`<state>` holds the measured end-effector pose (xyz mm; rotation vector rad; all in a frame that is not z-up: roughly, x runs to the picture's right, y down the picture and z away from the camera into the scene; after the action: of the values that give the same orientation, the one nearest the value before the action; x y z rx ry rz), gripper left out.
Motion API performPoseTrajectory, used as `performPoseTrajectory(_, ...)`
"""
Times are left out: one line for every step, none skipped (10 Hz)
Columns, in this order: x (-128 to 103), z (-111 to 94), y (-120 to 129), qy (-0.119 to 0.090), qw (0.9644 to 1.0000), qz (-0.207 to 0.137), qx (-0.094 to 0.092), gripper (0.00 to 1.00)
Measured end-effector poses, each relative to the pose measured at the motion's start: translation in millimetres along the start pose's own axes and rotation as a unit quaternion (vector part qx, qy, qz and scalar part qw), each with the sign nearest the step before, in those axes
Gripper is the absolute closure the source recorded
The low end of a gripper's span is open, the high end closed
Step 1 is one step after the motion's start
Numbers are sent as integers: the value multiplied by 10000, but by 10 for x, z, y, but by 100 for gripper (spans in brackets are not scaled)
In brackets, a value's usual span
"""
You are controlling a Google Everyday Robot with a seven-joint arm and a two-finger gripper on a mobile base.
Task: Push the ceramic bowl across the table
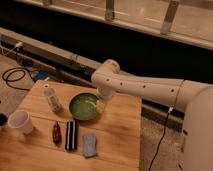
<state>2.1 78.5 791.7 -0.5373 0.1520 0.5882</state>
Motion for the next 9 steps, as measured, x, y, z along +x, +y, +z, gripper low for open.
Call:
performPoseTrajectory(36, 1, -26, 30, 10000, 17, 22, 30)
performPoseTrajectory(20, 0, -5, 21, 10000, 12, -2, 30)
performPoseTrajectory(6, 0, -4, 21, 10000, -5, 11, 30)
performPoseTrajectory(61, 34, -42, 80, 9999, 71, -21, 30)
performPoseTrajectory(152, 110, -60, 163, 9997, 136, -79, 30)
performPoseTrajectory(221, 211, -59, 219, 9994, 196, -160, 30)
performPoseTrajectory(255, 372, -55, 264, 9991, 237, -240, 30)
performPoseTrajectory(280, 601, -25, 325, 9983, 300, -376, 30)
performPoseTrajectory(301, 721, -9, 345, 9976, 365, -476, 30)
